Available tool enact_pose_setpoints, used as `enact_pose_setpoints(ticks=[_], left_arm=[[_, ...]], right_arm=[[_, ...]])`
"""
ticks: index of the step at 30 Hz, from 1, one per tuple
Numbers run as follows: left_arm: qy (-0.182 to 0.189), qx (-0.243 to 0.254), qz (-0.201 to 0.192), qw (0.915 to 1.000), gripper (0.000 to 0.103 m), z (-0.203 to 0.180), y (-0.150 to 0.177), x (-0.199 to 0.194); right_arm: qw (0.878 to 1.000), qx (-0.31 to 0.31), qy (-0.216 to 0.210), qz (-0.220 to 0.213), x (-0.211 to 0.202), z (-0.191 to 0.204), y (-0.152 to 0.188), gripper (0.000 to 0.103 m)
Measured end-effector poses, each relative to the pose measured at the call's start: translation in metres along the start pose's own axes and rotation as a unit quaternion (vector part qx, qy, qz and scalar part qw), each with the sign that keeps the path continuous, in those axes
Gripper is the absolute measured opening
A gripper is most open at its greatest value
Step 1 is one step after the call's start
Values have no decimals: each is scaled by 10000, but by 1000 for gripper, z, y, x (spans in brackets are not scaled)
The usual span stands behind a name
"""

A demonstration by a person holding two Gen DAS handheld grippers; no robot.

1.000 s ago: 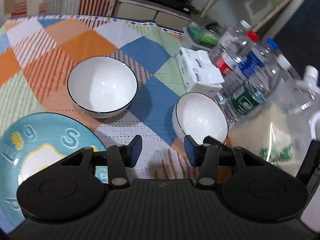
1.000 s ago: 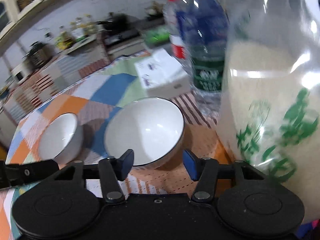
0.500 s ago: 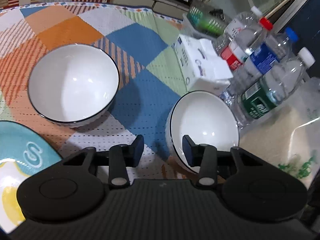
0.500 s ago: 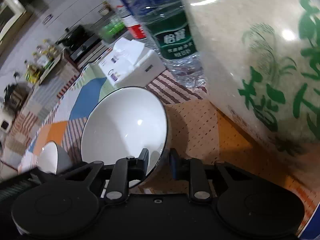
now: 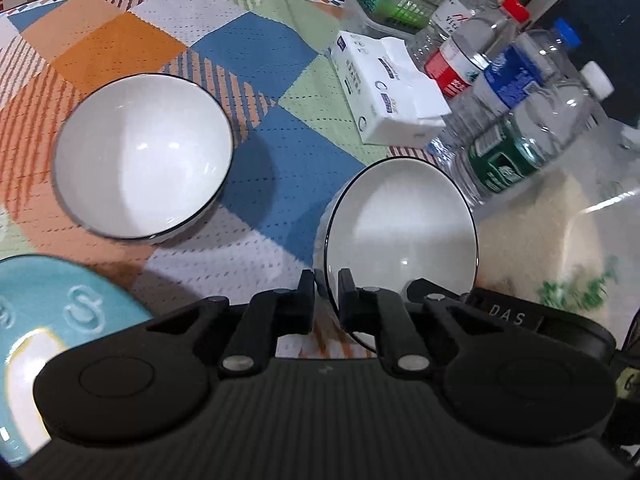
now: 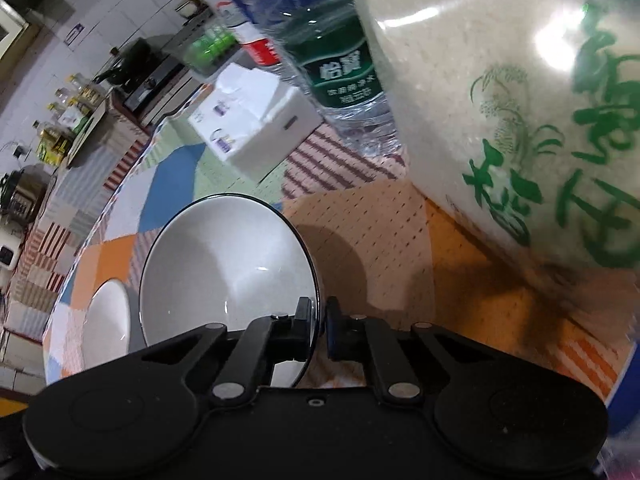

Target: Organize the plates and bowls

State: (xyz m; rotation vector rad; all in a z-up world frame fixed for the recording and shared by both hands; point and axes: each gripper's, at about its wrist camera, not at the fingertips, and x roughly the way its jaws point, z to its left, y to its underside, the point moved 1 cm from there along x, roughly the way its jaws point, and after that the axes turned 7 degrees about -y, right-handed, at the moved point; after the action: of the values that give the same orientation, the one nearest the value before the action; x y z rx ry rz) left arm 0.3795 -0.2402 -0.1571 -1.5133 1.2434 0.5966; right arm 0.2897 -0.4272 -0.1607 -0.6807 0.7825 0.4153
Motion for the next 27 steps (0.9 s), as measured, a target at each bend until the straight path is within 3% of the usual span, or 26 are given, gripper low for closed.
enact_pose_setpoints(ticks=[7,16,27], left_arm=[[41,-58,246,9997,10,18,16,-45],[-289,-289,199,9990,10,37,63,-115],[-42,-378,440,9983,10,62,131,-176]], right_arm=[[9995,-198,-151,193,-34,21,24,11],[9974,-462,-496,261,-80,42,73,12],[9907,-1016,-474,768,-137,49,138,13]])
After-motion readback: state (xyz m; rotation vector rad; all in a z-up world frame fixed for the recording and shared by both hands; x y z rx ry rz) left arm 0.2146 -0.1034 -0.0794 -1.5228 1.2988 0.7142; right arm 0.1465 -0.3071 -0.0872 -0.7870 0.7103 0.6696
